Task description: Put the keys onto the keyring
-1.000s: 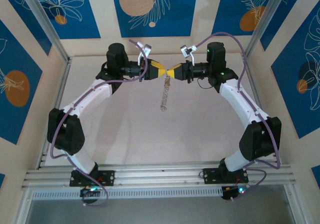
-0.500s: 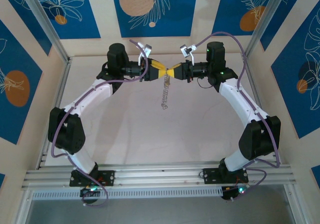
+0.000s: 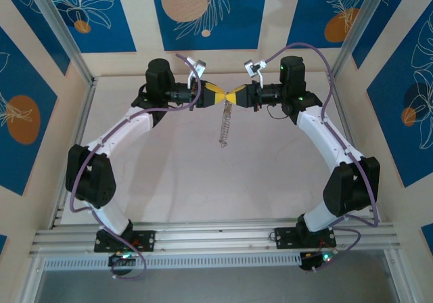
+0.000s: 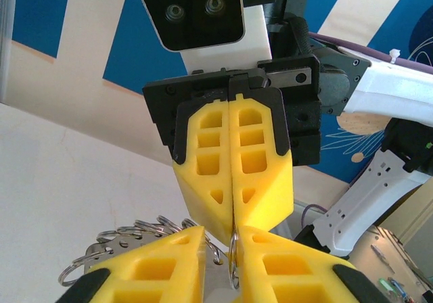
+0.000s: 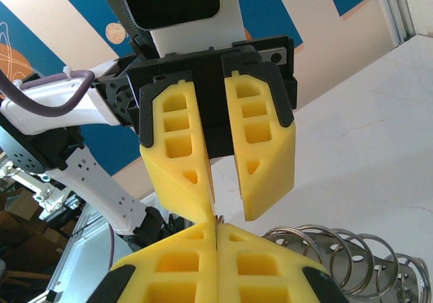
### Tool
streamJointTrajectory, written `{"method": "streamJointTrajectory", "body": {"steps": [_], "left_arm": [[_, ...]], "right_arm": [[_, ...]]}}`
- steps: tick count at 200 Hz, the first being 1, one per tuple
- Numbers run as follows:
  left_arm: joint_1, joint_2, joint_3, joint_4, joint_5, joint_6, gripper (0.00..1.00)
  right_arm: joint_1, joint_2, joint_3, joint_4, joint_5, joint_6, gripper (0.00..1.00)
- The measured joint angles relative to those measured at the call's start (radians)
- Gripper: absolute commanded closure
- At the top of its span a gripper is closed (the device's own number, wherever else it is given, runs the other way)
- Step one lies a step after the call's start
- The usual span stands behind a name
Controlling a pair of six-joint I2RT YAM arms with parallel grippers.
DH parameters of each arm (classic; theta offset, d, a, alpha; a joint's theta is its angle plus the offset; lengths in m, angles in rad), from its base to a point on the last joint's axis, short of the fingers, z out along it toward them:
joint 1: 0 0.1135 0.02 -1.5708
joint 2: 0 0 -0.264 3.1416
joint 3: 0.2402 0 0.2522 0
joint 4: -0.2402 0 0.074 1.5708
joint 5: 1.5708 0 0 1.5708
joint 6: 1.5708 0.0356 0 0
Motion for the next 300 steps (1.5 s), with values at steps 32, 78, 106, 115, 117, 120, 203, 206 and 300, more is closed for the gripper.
{"method": "streamJointTrajectory", "body": {"steps": [32, 78, 106, 115, 117, 120, 203, 206, 300], "left_arm": [[-0.003, 0.000, 0.000, 0.000, 0.000, -0.004, 0.76], [-0.005, 0.000, -0.001, 0.000, 0.000, -0.004, 0.83], [-0.008, 0.000, -0.002, 0.005, 0.006, -0.008, 0.91], [-0.009, 0.000, -0.002, 0.007, 0.006, -0.008, 0.92], [-0.010, 0.000, -0.002, 0.008, 0.007, -0.007, 0.92], [-0.010, 0.000, -0.002, 0.008, 0.007, -0.008, 0.93], [-0.014, 0.000, -0.033, 0.053, 0.007, -0.015, 1.00], [-0.014, 0.000, -0.036, 0.056, 0.007, -0.016, 1.00], [-0.026, 0.000, -0.167, 0.386, -0.090, -0.211, 1.00]], "right_arm": [[0.000, 0.000, 0.000, 0.002, 0.000, 0.000, 1.00], [0.000, 0.000, 0.000, 0.006, 0.000, 0.003, 1.00], [-0.001, 0.000, 0.000, 0.011, 0.005, 0.007, 1.00], [-0.002, 0.000, 0.000, 0.014, 0.004, 0.010, 1.00], [-0.002, 0.000, 0.000, 0.014, 0.004, 0.011, 1.00], [-0.002, 0.000, 0.000, 0.015, 0.004, 0.011, 1.00], [-0.004, 0.000, -0.005, 0.024, 0.011, 0.034, 1.00], [-0.004, 0.001, -0.005, 0.024, 0.012, 0.035, 1.00], [-0.025, 0.001, -0.030, 0.117, 0.027, 0.110, 1.00]]}}
